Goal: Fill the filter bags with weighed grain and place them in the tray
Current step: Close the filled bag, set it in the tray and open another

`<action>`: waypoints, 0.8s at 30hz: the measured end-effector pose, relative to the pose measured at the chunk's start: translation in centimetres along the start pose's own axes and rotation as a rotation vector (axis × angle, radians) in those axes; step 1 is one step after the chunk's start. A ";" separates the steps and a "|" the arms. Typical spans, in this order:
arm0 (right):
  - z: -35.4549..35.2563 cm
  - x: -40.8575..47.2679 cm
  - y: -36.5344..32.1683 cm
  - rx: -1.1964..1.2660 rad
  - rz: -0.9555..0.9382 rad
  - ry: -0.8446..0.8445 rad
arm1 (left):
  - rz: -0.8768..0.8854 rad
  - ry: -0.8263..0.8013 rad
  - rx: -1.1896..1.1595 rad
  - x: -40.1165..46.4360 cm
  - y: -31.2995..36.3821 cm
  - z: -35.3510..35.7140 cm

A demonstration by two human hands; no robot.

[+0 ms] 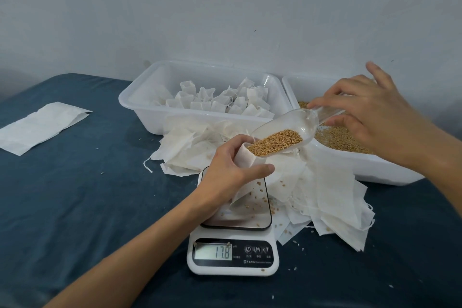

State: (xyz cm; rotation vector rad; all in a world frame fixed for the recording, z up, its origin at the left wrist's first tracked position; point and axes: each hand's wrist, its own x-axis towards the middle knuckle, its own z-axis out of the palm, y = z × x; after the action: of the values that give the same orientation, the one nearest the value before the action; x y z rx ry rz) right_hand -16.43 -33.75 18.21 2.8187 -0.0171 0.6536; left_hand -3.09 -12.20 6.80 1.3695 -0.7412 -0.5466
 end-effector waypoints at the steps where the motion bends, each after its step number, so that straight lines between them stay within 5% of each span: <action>1: 0.0 0.0 0.0 -0.002 -0.001 0.002 | 0.008 -0.006 -0.004 0.0 0.0 0.0; 24: 0.0 0.1 0.0 0.005 0.003 0.007 | 0.045 -0.002 -0.030 0.2 -0.3 0.0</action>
State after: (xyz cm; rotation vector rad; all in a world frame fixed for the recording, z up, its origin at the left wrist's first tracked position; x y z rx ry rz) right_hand -16.38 -33.74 18.24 2.8218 -0.0183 0.6648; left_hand -2.94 -12.40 6.58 1.3221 -0.7610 -0.5215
